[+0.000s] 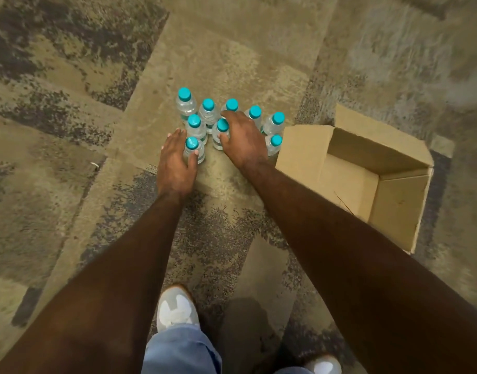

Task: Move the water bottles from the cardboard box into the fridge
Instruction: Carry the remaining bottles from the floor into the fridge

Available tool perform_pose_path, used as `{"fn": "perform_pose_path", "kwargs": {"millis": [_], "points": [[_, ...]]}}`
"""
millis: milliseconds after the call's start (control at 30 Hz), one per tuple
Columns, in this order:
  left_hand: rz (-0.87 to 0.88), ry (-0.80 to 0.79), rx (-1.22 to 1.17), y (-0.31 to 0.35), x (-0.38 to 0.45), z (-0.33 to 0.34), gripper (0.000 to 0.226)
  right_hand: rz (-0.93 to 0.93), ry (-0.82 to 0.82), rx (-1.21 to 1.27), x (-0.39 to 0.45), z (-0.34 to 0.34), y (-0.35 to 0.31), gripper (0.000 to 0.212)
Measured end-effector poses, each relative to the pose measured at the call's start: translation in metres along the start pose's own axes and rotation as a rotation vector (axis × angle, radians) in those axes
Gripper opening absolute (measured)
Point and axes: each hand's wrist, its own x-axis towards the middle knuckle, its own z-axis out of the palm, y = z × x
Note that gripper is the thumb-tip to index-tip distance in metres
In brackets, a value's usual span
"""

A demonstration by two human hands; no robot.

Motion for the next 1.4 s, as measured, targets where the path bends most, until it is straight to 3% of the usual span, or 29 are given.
{"fn": "perform_pose_path", "kwargs": {"millis": [167,533,733,1067,1233,1400], "points": [[-0.045,0.027,-0.14,-0.009,0.011,0.015,0.05,0.004,0.003,-0.014,0.015,0.018,0.0,0.039],[-0.068,0.114,-0.327,-0.02,0.018,0.029,0.041,0.165,0.229,0.206,0.024,0.052,0.011,0.022],[-0.071,0.157,-0.37,-0.017,0.014,0.02,0.038,0.118,0.244,0.355,0.005,0.046,0.022,0.032],[-0.038,0.073,-0.474,0.035,-0.018,-0.03,0.037,0.313,0.341,0.851,-0.075,-0.033,0.026,0.035],[-0.027,0.02,-0.587,0.095,-0.038,-0.044,0.032,0.441,0.436,1.118,-0.118,-0.093,0.033,0.035],[-0.012,-0.004,-0.717,0.16,-0.061,-0.054,0.031,0.526,0.515,1.233,-0.167,-0.148,0.041,0.031]]}}
